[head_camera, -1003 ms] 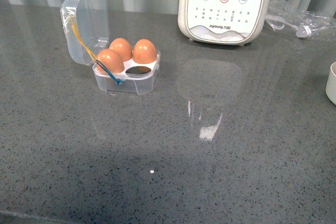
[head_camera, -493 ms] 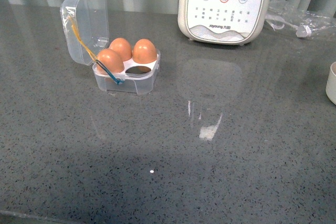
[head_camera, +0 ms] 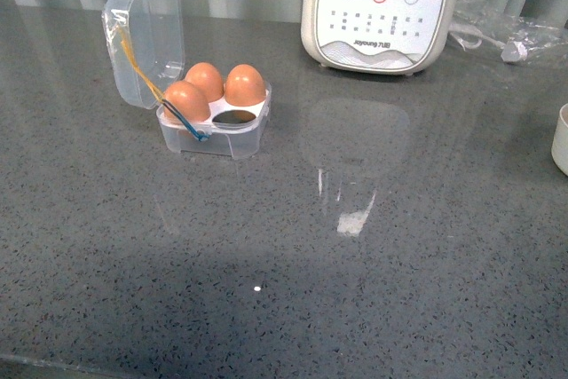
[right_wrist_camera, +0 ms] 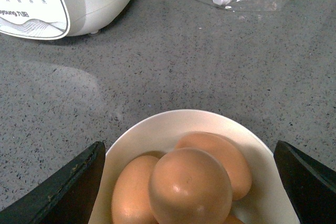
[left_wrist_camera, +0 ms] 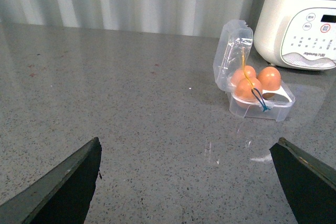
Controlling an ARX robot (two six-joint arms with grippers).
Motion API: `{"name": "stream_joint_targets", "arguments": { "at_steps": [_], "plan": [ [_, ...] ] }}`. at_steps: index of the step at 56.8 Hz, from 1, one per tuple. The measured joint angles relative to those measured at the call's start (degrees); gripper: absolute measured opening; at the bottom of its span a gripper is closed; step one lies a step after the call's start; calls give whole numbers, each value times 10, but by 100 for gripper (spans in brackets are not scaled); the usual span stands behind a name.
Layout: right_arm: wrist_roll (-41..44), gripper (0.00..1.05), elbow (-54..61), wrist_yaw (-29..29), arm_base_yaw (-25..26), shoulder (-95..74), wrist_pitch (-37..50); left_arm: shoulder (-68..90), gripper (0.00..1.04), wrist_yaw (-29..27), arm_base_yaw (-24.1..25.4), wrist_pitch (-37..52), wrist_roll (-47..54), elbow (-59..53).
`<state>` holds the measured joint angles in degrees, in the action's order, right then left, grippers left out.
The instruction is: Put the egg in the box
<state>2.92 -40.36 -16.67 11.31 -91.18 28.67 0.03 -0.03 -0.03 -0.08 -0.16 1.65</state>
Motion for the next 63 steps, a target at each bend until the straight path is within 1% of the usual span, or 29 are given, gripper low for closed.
{"name": "stream_joint_targets", "arguments": {
  "at_steps": [34, 37, 40, 42, 46, 51, 56, 63],
  "plan": [
    [-14, 97, 30, -11, 9, -14, 30, 0, 98, 0, 0, 0, 0, 0],
    [-14, 94, 31, -11, 11, -14, 31, 0, 98, 0, 0, 0, 0, 0],
    [-14, 86, 31, -10, 14, -13, 31, 0, 98, 0, 0, 0, 0, 0],
    [-13, 82, 31, -10, 14, -14, 31, 0, 98, 0, 0, 0, 0, 0],
    [-11, 71, 32, -10, 16, -13, 32, 0, 98, 0, 0, 0, 0, 0],
    [-10, 55, 33, -11, 17, -10, 33, 0, 98, 0, 0, 0, 0, 0],
    [-7, 44, 34, -11, 17, -5, 33, 0, 98, 0, 0, 0, 0, 0],
    [-6, 42, 34, -9, 14, 14, 25, 0, 98, 0, 0, 0, 0, 0]
  ]
}}
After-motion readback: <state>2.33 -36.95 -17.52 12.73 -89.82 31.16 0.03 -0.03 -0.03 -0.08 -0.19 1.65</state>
